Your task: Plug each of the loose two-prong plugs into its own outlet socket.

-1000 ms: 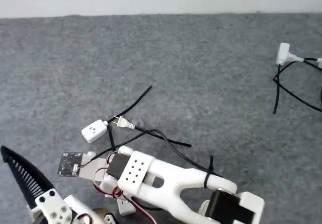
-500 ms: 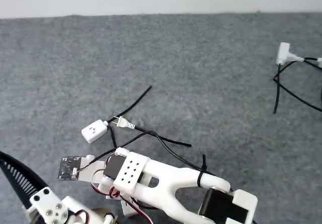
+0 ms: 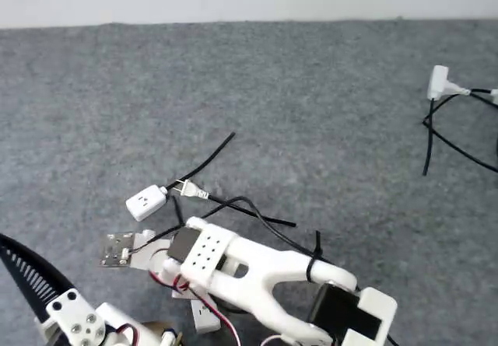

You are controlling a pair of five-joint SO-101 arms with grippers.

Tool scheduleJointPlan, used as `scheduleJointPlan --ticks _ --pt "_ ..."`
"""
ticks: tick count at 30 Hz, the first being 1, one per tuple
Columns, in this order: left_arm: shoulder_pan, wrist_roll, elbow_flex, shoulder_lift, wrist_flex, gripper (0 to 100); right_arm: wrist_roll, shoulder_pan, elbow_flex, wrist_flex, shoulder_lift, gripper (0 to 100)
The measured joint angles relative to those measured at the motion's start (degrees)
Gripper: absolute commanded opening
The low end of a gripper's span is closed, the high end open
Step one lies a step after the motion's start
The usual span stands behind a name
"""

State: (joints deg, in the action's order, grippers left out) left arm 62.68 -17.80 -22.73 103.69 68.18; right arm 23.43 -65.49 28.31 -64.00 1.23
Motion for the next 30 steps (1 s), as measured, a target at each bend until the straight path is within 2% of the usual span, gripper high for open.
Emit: scheduleJointPlan --ticks 16,30 --pt "0.00 -0.70 0.00 0.00 4.40 28 3.78 4.13 -0.62 -0.26 0.09 0.9" --pt "0.00 -2.73 0.00 0.00 6.33 28 8.18 14.42 -2.37 -0.62 0.35 0.9"
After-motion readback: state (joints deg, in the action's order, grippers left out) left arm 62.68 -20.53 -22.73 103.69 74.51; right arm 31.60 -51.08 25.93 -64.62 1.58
